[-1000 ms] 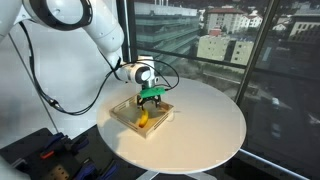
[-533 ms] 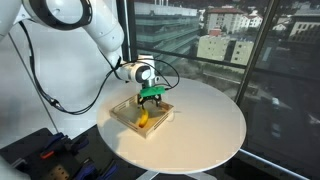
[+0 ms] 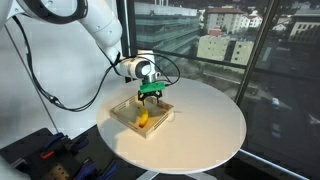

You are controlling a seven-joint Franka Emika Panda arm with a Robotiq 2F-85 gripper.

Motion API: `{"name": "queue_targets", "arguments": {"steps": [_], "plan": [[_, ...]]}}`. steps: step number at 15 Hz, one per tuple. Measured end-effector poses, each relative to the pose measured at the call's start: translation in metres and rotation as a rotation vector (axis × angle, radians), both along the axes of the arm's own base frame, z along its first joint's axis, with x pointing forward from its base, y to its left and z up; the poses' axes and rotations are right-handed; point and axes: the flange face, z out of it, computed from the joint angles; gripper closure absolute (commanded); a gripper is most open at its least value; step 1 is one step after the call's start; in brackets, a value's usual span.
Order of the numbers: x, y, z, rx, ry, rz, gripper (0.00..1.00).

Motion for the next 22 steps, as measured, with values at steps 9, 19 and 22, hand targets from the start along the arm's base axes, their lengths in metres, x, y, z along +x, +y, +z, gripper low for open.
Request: {"name": "queue_targets", "arguments": {"steps": [9,19,22], "plan": [[-0.032,-0.005,0.019,-0.009,0.025,-0.041,0.0],[-0.058,-0.009,0.03,-0.012,0.048,-0.053,0.0],[-0.058,-0.008,0.028,-0.011,0.05,-0.053,0.0]]}}
